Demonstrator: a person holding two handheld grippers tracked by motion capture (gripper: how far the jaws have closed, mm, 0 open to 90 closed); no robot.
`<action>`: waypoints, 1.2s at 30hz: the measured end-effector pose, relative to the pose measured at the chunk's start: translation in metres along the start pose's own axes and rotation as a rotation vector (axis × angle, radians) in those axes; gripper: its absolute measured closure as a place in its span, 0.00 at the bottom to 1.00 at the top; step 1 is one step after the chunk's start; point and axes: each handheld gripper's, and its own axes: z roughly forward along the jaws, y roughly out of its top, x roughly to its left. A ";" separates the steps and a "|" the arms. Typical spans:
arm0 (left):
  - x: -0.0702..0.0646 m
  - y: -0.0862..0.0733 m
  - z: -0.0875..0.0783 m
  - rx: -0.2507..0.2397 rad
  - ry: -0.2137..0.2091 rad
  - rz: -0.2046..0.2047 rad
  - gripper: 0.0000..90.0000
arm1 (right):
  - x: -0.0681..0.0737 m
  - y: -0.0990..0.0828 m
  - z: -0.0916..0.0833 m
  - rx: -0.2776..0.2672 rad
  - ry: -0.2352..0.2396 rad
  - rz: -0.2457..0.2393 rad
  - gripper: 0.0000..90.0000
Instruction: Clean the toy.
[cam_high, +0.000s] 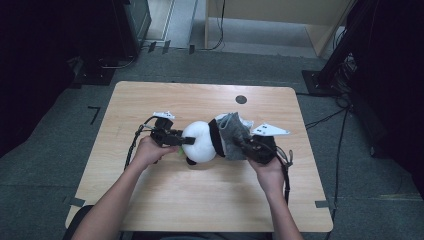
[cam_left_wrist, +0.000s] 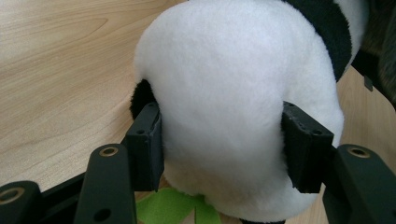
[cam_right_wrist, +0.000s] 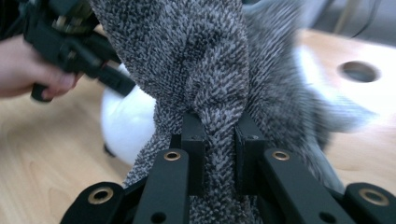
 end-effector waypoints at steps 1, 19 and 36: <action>0.000 0.000 0.000 0.000 0.000 0.000 0.45 | 0.005 -0.002 0.006 0.012 0.011 -0.011 0.88; -0.002 0.000 0.000 0.008 0.004 -0.004 0.45 | 0.071 -0.034 0.082 0.172 0.224 -0.153 0.88; -0.001 0.000 0.001 0.019 0.008 0.001 0.47 | 0.024 -0.041 0.054 0.221 0.085 -0.165 0.87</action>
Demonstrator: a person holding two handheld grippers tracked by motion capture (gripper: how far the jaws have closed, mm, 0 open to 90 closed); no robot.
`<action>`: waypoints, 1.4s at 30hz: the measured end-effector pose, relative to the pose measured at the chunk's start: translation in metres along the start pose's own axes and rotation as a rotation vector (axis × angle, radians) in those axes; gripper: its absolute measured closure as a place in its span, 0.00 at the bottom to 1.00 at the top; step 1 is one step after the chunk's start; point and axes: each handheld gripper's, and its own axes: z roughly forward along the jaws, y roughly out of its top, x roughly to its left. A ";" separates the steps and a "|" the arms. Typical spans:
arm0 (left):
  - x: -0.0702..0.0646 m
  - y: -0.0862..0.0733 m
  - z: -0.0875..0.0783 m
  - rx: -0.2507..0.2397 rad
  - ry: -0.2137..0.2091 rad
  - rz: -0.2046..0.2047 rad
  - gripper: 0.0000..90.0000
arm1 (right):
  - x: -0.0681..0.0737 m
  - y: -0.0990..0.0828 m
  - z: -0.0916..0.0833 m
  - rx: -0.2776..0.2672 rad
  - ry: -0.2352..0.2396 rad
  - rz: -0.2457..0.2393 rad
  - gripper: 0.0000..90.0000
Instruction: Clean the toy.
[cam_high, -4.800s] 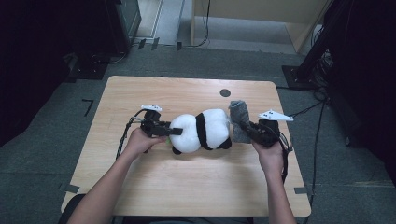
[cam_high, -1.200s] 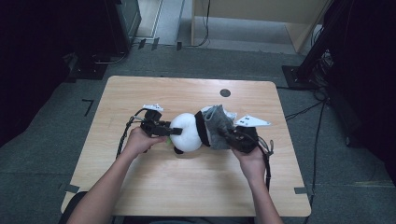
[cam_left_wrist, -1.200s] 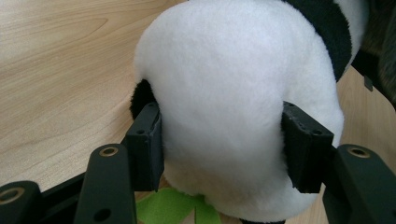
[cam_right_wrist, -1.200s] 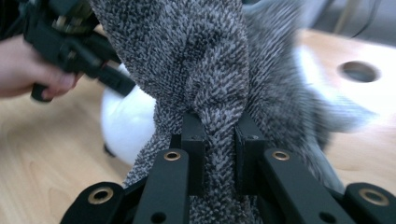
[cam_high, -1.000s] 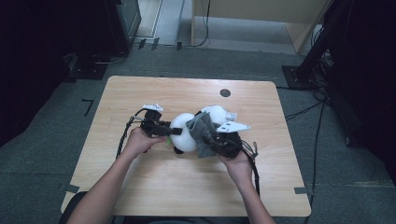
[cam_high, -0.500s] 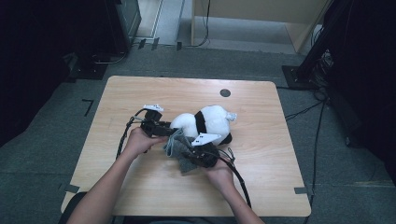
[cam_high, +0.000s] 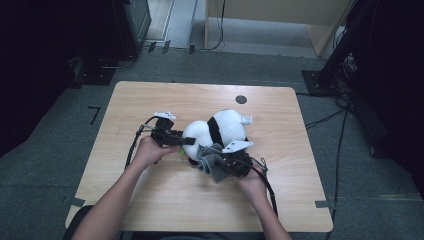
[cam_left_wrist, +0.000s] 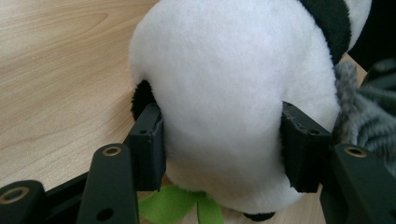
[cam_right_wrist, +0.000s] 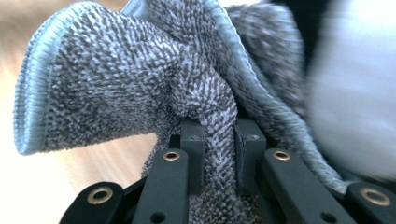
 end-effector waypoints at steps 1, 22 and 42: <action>0.000 0.000 0.000 0.002 -0.001 -0.002 0.47 | -0.004 0.000 -0.004 -0.009 -0.013 0.004 0.87; 0.000 0.000 0.000 0.001 -0.005 0.000 0.47 | -0.071 -0.014 -0.062 -0.177 -0.176 0.246 0.86; 0.003 -0.001 -0.001 -0.007 -0.004 -0.005 0.46 | -0.108 -0.039 -0.034 0.022 -0.188 0.383 0.87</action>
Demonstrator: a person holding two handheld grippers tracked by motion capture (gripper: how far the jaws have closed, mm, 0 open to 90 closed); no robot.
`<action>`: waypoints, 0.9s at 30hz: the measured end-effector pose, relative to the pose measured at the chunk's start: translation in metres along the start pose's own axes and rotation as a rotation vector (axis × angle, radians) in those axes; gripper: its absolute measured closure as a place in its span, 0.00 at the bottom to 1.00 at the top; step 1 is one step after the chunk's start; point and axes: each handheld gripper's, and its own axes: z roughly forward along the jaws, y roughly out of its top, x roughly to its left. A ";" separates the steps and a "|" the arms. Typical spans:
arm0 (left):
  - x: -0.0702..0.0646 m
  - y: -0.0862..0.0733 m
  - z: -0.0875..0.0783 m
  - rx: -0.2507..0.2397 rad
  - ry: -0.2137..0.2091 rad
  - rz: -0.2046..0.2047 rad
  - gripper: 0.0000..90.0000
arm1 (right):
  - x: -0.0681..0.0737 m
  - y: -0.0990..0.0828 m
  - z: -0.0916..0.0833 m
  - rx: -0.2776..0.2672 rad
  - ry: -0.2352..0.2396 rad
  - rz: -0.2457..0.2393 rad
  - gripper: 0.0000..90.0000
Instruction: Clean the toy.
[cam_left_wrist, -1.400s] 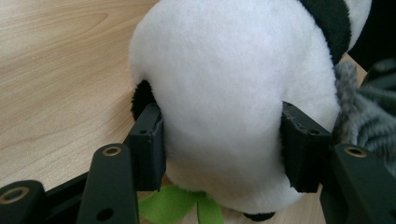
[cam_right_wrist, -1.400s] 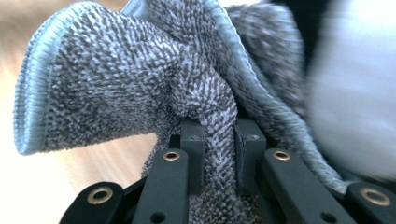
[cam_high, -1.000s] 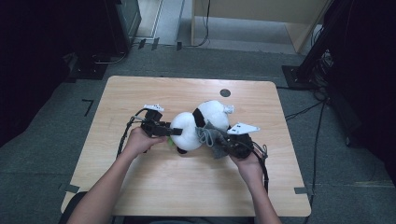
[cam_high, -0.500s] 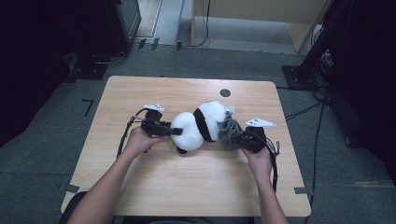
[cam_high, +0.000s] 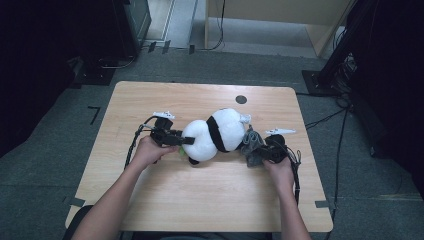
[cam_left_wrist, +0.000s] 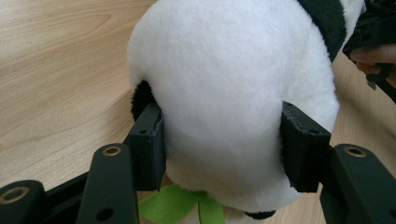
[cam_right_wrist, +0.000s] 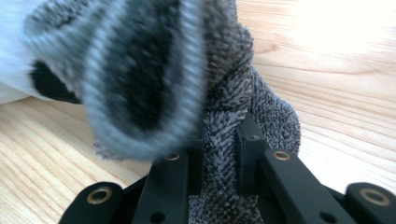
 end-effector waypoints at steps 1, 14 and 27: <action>0.000 0.000 0.000 0.000 0.000 0.000 0.46 | -0.001 0.000 -0.001 -0.001 -0.011 -0.001 0.87; 0.000 0.000 0.000 -0.003 0.000 -0.001 0.46 | -0.016 0.005 -0.046 -0.156 -0.043 0.071 0.87; 0.000 0.000 0.001 -0.009 -0.001 -0.016 0.46 | 0.032 0.015 -0.021 -0.145 0.143 -0.004 0.88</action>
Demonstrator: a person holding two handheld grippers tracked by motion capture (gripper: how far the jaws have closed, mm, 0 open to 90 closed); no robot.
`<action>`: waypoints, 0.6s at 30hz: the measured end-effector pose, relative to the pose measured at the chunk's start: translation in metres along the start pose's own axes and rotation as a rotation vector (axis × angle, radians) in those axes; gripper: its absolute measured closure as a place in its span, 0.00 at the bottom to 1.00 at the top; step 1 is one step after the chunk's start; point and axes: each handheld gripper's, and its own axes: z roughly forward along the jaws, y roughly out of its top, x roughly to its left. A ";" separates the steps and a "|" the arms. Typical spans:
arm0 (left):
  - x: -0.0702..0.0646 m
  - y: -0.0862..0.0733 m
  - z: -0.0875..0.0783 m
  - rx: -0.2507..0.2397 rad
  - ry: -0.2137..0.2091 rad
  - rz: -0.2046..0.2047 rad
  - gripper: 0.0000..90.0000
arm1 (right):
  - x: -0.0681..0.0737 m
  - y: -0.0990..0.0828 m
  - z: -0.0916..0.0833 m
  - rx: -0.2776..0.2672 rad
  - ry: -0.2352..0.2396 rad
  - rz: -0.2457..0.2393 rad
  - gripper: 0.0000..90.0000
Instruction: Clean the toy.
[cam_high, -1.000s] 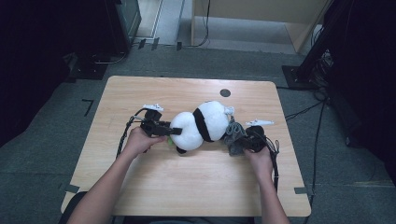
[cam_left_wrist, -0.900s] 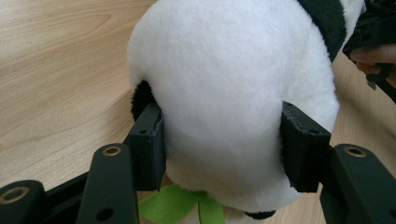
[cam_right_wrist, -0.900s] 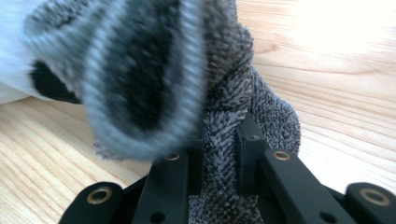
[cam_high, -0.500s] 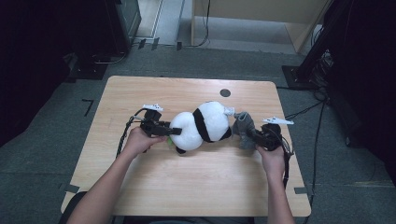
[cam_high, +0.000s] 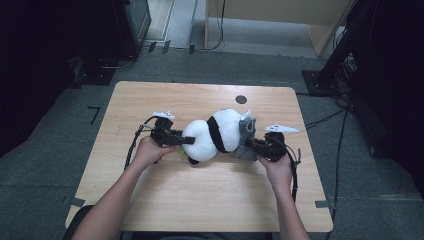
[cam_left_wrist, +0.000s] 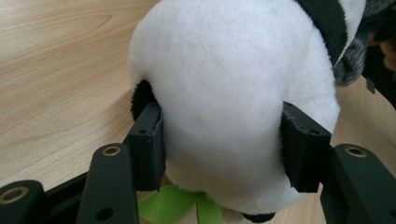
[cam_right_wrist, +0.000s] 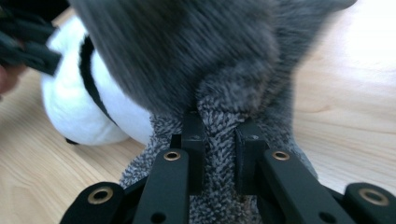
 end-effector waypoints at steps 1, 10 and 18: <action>0.000 0.000 0.000 -0.001 -0.001 -0.001 0.46 | 0.001 -0.002 0.003 0.000 -0.005 0.000 0.88; 0.000 0.000 0.000 -0.010 0.000 -0.007 0.46 | -0.010 -0.015 0.019 0.083 -0.044 0.011 0.88; 0.001 -0.002 -0.001 -0.027 -0.010 -0.030 0.45 | -0.020 -0.017 0.027 0.156 -0.095 -0.017 0.88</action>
